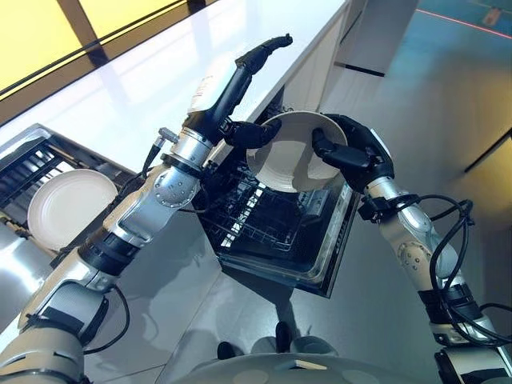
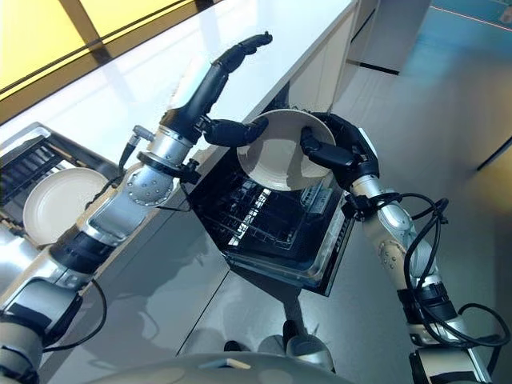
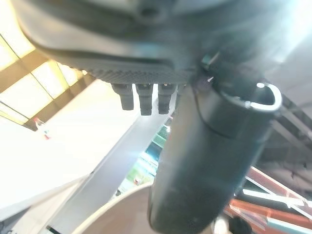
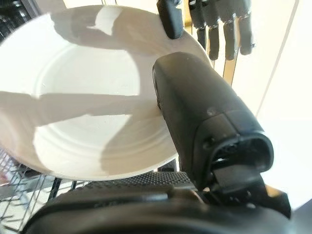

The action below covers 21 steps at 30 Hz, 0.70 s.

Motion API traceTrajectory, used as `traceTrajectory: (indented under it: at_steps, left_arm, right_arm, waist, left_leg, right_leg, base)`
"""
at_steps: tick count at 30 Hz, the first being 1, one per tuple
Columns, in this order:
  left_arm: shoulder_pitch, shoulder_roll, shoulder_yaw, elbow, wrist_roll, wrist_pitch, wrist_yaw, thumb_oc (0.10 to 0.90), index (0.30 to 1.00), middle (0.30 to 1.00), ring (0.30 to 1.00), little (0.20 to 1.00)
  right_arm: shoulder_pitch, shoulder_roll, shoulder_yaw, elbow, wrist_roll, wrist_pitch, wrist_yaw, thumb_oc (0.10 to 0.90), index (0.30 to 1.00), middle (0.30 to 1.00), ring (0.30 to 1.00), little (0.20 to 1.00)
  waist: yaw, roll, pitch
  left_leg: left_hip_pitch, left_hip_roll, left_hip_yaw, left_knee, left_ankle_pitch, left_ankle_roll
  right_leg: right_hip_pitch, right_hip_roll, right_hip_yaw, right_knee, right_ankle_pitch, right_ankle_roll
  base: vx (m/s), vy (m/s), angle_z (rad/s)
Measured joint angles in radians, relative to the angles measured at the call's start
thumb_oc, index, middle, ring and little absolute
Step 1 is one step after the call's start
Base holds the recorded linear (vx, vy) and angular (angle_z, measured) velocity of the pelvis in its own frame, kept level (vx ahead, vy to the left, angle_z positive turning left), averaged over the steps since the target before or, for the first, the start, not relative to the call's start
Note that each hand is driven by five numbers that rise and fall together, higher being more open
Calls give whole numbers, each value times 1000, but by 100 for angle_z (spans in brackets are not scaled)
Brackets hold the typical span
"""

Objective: Pick up plates and place into dishwasher.

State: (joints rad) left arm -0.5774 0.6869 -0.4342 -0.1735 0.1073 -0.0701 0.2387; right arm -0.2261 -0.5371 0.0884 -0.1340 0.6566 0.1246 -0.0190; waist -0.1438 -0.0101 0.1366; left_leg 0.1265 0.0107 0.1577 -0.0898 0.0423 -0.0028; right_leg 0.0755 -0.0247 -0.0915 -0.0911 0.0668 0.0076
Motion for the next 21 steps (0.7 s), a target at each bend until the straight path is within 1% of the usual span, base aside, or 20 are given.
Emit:
traceTrajectory:
  at_steps: [2,3,6,8,9,11,12,13,14,17,19,20,21]
  left_arm:
    - [22,2,46,-55,0,31,-33,800,900,900,900,900]
    - [32,10,73,-80,0,42,-49,800,900,900,900,900]
    - [38,80,129,-133,6,78,-106,800,900,900,900,900]
    - [60,151,171,-161,15,110,-143,800,900,900,900,900]
    - [93,184,206,-169,24,111,-153,800,900,900,900,900]
    - [143,219,261,-170,32,110,-163,800,900,900,900,900]
    - [196,239,323,-171,34,111,-170,800,900,900,900,900]
    - [219,243,350,-171,39,112,-171,800,900,900,900,900]
    - [279,264,414,-171,51,108,-171,800,900,900,900,900]
    - [411,301,552,-166,53,110,-174,800,900,900,900,900]
    - [460,310,605,-166,53,113,-168,800,900,900,900,900]
    - [480,322,619,-153,52,106,-149,800,900,900,900,900]
    - [497,327,635,-142,51,97,-143,800,900,900,900,900]
  right_arm:
    - [29,-10,-3,3,-76,-3,-50,100,300,300,300,200]
    - [47,-12,-3,6,-99,-3,-67,100,300,300,300,200]
    - [91,-15,-4,16,-150,6,-104,100,300,300,300,200]
    - [120,-20,-5,17,-186,7,-115,100,300,300,300,200]
    - [128,-27,-5,16,-208,7,-120,100,300,300,300,200]
    - [146,-43,-16,16,-237,7,-126,100,300,300,300,200]
    - [169,-47,-47,16,-261,9,-127,100,300,300,300,200]
    - [180,-47,-67,16,-275,10,-130,100,300,300,300,200]
    - [196,-51,-98,16,-306,16,-133,100,300,300,300,200]
    - [235,-77,-148,19,-358,28,-140,100,300,300,300,200]
    - [252,-80,-172,21,-364,29,-147,100,300,300,300,200]
    - [251,-82,-176,32,-364,28,-146,100,300,300,300,200]
    - [250,-83,-176,38,-364,28,-146,100,300,300,300,200]
  waist:
    - [29,0,0]
    - [36,0,0]
    - [51,4,3]
    - [71,13,7]
    - [73,19,11]
    - [81,29,15]
    - [84,35,19]
    - [87,37,20]
    - [95,42,23]
    - [118,47,23]
    - [127,48,22]
    - [146,49,22]
    - [144,50,22]
  left_leg:
    - [-4,-1,-10,0,1,0]
    - [-8,-1,-17,0,4,1]
    - [-18,-2,-36,0,10,1]
    - [-19,-3,-40,0,10,2]
    - [-19,-4,-42,0,11,2]
    - [-22,-5,-51,-1,12,2]
    - [-27,-6,-60,0,14,2]
    - [-30,-6,-65,0,16,2]
    - [-33,-7,-73,0,18,2]
    - [-38,-10,-87,0,20,3]
    - [-46,-13,-100,0,23,5]
    - [-51,-15,-110,0,25,5]
    - [-51,-15,-110,0,25,5]
  right_leg:
    - [0,-1,-6,0,-1,1]
    - [0,-2,-11,0,-1,1]
    - [-2,-4,-30,0,-2,2]
    - [0,-5,-34,0,-3,3]
    - [0,-5,-37,0,-3,3]
    - [2,-7,-48,0,-4,4]
    - [1,-8,-57,0,-5,4]
    - [0,-9,-60,0,-6,3]
    - [0,-10,-66,0,-7,3]
    - [2,-14,-83,0,-11,4]
    - [0,-17,-87,0,-12,5]
    - [1,-18,-90,0,-13,6]
    - [1,-19,-92,0,-13,6]
  base:
    - [8,-10,16]
    - [10,-14,22]
    - [12,-22,21]
    - [9,-31,6]
    - [8,-25,6]
    - [11,-19,12]
    - [10,-15,18]
    - [12,-24,24]
    - [7,-22,18]
    - [13,-14,18]
    - [14,-14,23]
    - [52,-17,16]
    - [47,-8,17]
